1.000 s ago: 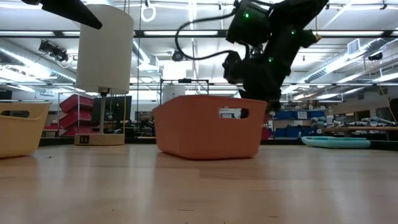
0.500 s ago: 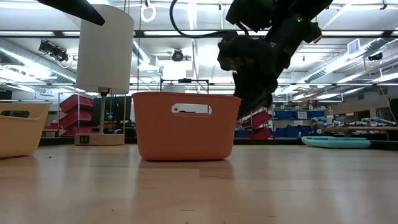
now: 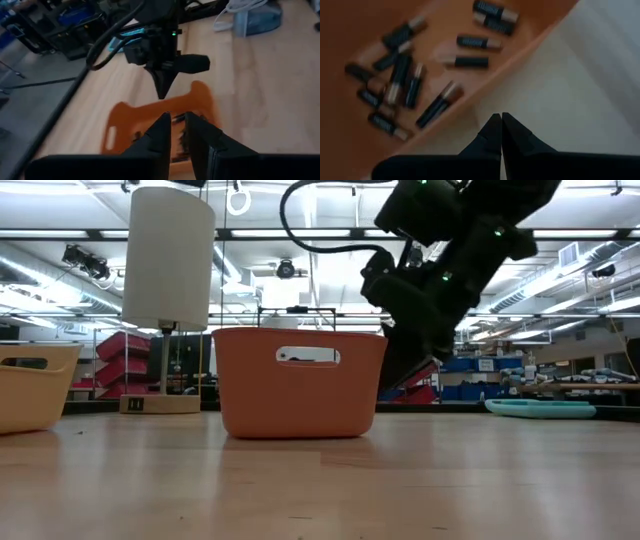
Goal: Sort batteries
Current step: Move the orange bin to the right side of the yellow bin
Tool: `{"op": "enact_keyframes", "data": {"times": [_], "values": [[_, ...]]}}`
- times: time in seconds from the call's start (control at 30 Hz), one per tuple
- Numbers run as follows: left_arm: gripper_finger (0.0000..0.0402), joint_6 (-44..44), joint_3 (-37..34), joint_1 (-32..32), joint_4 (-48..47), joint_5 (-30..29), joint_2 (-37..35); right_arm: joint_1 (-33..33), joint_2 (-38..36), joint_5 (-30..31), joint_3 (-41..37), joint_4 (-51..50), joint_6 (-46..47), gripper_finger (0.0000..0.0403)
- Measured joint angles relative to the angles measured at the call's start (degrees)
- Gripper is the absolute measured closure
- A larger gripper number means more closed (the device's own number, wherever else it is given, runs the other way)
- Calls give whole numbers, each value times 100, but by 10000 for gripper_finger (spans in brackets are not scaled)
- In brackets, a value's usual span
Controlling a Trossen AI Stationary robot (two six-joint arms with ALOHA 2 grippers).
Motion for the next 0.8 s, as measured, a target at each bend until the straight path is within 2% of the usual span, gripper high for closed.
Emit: {"op": "enact_keyframes", "data": {"times": [0.1,0.33,0.63,0.8], "values": [[354,18,-157,-7,704,27,207,149,148,8,8,62,102,403],[385,-21,-169,-11,1482,34,600,518,547,-27,14,727,303,403],[396,-573,-166,88,1246,-446,993,752,1327,-23,704,936,227,403],[396,-861,-166,341,1253,-365,1239,852,1481,405,1129,218,513,403]]}}
